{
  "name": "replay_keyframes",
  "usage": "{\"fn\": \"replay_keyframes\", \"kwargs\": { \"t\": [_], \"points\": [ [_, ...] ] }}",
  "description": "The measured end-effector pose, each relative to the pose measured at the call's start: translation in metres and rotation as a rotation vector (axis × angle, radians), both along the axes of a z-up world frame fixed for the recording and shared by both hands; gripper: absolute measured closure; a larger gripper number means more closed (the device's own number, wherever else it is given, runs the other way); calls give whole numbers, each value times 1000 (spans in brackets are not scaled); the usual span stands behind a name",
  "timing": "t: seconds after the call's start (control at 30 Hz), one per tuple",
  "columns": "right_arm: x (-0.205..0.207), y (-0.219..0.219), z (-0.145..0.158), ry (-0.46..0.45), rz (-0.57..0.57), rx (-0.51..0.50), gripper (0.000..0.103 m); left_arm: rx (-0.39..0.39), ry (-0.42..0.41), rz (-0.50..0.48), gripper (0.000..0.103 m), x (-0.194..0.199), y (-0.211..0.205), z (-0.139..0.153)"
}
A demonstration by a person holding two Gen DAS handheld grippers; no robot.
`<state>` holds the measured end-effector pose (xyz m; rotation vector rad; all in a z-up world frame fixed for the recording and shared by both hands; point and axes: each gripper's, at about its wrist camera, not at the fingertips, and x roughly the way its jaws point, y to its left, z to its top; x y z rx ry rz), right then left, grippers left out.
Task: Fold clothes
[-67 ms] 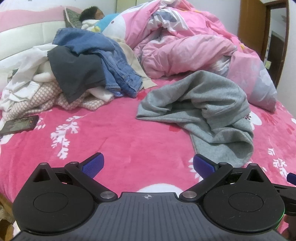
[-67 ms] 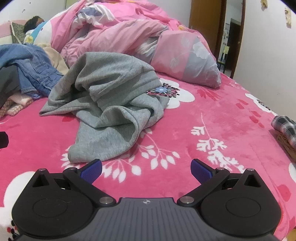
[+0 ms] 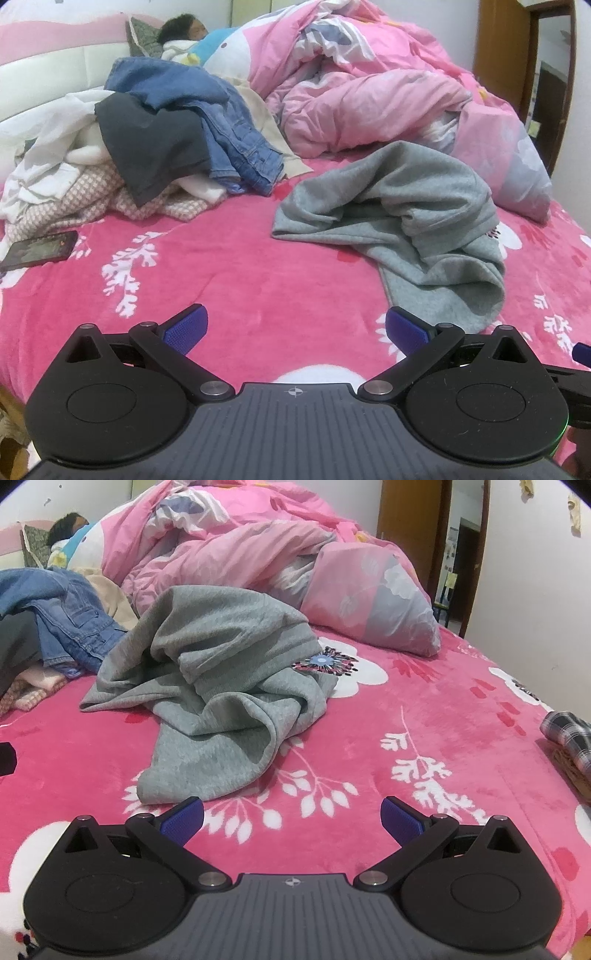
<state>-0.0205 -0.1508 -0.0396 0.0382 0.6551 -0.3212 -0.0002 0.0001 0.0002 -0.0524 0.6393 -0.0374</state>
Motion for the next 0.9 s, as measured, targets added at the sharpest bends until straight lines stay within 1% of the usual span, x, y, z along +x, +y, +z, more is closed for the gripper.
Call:
{"fn": "replay_keyframes", "kwargs": {
  "t": [0.1, 0.13, 0.2, 0.3, 0.37, 0.47, 0.6, 0.73, 0.9],
  "points": [
    [-1, 1, 2, 1, 0, -3, 0, 14, -20, -6, 0, -5, 3, 3],
    [-2, 1, 3, 1, 0, -4, 0, 9, -9, -8, 0, -4, 5, 4],
    [-2, 1, 4, 1, -1, -6, 0, 30, -17, -10, 0, -6, 3, 3],
    [-3, 1, 6, -1, -1, -5, 0, 31, 4, 0, 0, -6, 1, 2],
    [-4, 2, 7, -4, -1, -5, 0, 19, 28, -18, 0, -5, 4, 0],
    [-6, 1, 7, -11, -1, -1, 0, 14, 43, -31, 0, -5, 6, -2],
    [-6, 1, 7, -13, -2, 7, 0, -7, 73, -9, 0, -3, 9, -5],
    [-6, 1, 8, -19, -2, 9, 0, 28, 102, 48, 0, 1, 11, -8],
    [-5, 1, 9, -20, 0, 11, 0, 17, 91, 19, 0, 0, 14, -8]
  ]
}}
